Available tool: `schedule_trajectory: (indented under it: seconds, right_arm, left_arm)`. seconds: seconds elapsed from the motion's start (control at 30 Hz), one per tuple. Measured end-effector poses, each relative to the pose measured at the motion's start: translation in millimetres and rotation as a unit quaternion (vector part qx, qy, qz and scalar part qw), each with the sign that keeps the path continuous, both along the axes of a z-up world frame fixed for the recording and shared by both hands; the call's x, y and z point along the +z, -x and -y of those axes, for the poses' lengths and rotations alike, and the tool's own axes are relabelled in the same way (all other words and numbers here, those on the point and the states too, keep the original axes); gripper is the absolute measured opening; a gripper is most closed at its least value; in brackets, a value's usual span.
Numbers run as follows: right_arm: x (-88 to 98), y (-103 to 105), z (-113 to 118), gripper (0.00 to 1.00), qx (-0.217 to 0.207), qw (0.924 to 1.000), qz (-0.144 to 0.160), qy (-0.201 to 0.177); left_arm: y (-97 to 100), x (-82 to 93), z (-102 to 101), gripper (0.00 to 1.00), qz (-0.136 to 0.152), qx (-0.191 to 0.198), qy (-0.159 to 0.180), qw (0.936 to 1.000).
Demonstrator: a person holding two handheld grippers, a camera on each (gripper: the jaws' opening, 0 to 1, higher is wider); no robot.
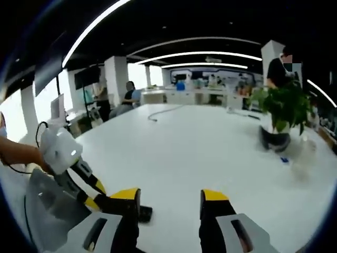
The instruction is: Press the specified remote control buttons in sequence, fully releasing each button before pressing the next.
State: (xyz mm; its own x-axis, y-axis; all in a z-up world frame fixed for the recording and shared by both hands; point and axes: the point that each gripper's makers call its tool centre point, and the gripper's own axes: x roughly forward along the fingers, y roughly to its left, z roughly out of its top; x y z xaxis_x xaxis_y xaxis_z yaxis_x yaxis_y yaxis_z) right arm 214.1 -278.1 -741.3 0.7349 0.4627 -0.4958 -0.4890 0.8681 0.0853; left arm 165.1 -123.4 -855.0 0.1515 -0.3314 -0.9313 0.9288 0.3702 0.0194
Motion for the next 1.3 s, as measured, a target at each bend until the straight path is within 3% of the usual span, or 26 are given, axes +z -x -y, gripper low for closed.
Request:
schedule_trajectory:
  seconds: [0.1, 0.2, 0.4, 0.53, 0.57, 0.7, 0.77, 0.83, 1.0, 1.13, 1.2, 1.3]
  right_arm:
    - [-6.4, 1.1, -10.2, 0.32, 0.031, 0.9988, -0.037, 0.003]
    - [-2.1, -6.7, -18.1, 0.21, 0.042, 0.9982, -0.041, -0.011]
    - [-9.4, -15.1, -33.2, 0.01, 0.068, 0.9934, -0.09, -0.021]
    - [-23.1, -17.6, -40.6, 0.0, 0.068, 0.9885, -0.132, -0.031]
    - [-31.4, -16.0, -42.2, 0.0, 0.064, 0.9849, -0.158, -0.03]
    - [-43.0, -17.7, -52.1, 0.0, 0.063, 0.9798, -0.184, -0.045]
    - [-45.4, -16.4, -62.0, 0.0, 0.065, 0.9742, -0.202, -0.076]
    - [-54.4, -11.1, -66.9, 0.0, 0.067, 0.9644, -0.241, -0.087]
    - [-71.8, 0.6, -60.4, 0.0, 0.06, 0.9588, -0.266, -0.08]
    - [-80.0, 4.7, -56.5, 0.0, 0.044, 0.952, -0.29, -0.087]
    - [-83.1, 4.3, -53.0, 0.0, 0.031, 0.9533, -0.289, -0.083]
    - [-96.7, 12.3, -46.2, 0.0, 0.021, 0.941, -0.332, -0.064]
  left_arm:
    - [4.9, -1.7, 2.7, 0.22, -0.005, 0.012, 0.023, 0.9997]
    - [5.9, -5.8, 1.8, 0.22, 0.0, 0.019, 0.028, 0.9994]
    - [9.4, -5.0, 8.2, 0.22, 0.037, -0.014, 0.034, 0.9986]
    - [10.0, -4.5, 10.3, 0.22, 0.038, -0.001, 0.047, 0.9981]
    - [9.8, -4.5, 9.8, 0.22, 0.039, -0.002, 0.047, 0.9981]
    - [10.6, -6.5, 10.4, 0.23, 0.044, -0.013, 0.055, 0.9974]
    - [9.5, -6.9, 9.7, 0.23, 0.039, -0.008, 0.066, 0.997]
    - [9.8, -7.2, 9.5, 0.23, 0.036, -0.008, 0.083, 0.9959]
    - [10.0, -7.3, 9.6, 0.23, 0.044, 0.001, 0.122, 0.9915]
    - [9.8, -6.8, 11.6, 0.23, 0.042, 0.004, 0.123, 0.9915]
    - [9.9, -6.8, 11.1, 0.23, 0.044, 0.005, 0.129, 0.9907]
    - [9.1, -6.9, 10.9, 0.24, 0.043, 0.005, 0.138, 0.9895]
